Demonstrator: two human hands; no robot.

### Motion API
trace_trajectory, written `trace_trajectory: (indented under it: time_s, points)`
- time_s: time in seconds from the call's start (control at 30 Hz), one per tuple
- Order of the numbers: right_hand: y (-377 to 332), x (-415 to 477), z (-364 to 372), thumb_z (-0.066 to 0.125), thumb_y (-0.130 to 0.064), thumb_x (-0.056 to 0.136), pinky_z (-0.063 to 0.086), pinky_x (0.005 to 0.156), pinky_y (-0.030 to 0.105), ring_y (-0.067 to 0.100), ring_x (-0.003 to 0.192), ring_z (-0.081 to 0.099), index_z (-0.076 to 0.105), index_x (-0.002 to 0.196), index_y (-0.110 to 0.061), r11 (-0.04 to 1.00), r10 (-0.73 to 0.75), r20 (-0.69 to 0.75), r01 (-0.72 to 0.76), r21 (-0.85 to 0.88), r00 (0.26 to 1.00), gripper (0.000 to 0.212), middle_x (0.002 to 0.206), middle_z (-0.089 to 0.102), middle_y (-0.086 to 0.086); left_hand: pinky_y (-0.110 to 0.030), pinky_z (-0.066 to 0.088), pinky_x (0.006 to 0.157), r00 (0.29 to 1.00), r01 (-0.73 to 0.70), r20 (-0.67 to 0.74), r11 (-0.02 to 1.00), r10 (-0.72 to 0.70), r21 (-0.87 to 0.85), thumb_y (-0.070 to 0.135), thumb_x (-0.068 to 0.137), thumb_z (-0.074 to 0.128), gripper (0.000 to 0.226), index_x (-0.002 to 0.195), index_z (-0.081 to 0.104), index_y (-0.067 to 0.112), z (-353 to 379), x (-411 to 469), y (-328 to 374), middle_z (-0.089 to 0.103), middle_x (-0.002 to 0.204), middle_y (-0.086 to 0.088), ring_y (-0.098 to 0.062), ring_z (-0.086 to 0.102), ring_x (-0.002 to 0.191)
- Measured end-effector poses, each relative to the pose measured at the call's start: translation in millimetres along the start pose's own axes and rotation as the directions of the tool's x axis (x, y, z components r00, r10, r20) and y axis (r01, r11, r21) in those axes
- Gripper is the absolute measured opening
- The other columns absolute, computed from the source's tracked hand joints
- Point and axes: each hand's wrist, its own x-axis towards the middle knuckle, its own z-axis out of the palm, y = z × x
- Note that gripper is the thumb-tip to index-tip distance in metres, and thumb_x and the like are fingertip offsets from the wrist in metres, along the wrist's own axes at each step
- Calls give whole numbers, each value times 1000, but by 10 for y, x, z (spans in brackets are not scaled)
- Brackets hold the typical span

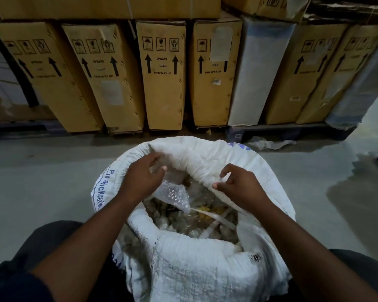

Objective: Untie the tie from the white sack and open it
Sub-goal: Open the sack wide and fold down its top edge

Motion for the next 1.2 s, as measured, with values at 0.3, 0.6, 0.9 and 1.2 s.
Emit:
trace_trajectory:
  time_s: [0.3, 0.6, 0.9, 1.2]
  points:
    - [163, 454, 107, 72, -38, 93, 38, 105, 30, 22, 137, 52, 42, 156, -25, 993, -47, -31, 44, -112, 998, 71, 152, 55, 1, -31, 27, 122, 987, -119, 133, 965, 89, 234, 45, 91, 75, 97, 168, 19, 30, 248, 143, -263, 29, 172, -1, -20, 30, 156]
    - [461, 607, -309, 70, -52, 90, 23, 125, 36, 14, 157, 23, 19, 165, -25, 938, -316, -315, 245, -245, 895, 95, 171, 27, -3, -54, 31, 124, 978, -205, 57, 884, 200, 421, 72, 82, 62, 117, 168, -4, 30, 242, 168, -238, 15, 175, -1, -26, 23, 158]
    - [419, 378, -42, 66, -64, 88, 4, 131, 43, 16, 160, -11, -4, 166, -27, 916, -266, -125, 210, -343, 956, 111, 175, -9, -3, -54, 20, 129, 954, -297, 96, 866, 283, 402, 86, 81, 52, 118, 169, -3, 30, 362, -1, -108, -12, 177, 4, -20, -6, 163]
    - [272, 198, 199, 51, -76, 86, 5, 130, 41, 16, 159, -17, -9, 165, -27, 871, -306, -75, 248, -424, 949, 111, 174, -17, -1, -53, 20, 129, 926, -373, 87, 853, 368, 366, 80, 85, 54, 113, 169, -3, 30, 466, -40, -4, -11, 177, 5, -17, -4, 163]
